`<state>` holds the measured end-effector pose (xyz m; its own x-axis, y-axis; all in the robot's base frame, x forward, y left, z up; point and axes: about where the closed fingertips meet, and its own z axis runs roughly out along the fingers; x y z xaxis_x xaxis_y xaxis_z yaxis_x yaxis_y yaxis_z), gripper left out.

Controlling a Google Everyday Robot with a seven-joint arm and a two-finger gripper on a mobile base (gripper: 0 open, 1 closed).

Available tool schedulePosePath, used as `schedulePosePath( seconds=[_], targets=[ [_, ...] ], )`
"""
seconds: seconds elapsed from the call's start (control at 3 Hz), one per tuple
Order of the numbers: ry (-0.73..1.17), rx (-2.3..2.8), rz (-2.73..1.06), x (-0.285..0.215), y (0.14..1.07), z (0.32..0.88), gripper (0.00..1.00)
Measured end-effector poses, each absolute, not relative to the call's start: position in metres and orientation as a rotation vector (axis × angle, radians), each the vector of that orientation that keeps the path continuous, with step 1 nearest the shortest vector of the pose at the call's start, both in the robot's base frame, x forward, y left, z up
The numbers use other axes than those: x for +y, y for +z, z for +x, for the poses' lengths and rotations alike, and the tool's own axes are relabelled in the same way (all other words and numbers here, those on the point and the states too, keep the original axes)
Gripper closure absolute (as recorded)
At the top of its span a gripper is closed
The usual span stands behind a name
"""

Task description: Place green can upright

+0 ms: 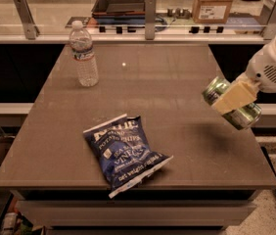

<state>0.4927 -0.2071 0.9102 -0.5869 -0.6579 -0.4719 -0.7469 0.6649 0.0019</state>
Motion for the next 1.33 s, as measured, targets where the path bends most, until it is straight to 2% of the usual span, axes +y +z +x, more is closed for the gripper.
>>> schedulePosePath(
  seconds=[0.67,1.33],
  targets=[
    [0.481,2.047,-1.099,-0.213,0.967,0.485,1.0],
    [0.603,1.787,-1.095,-0.191,0.999,0.477,1.0]
  ],
)
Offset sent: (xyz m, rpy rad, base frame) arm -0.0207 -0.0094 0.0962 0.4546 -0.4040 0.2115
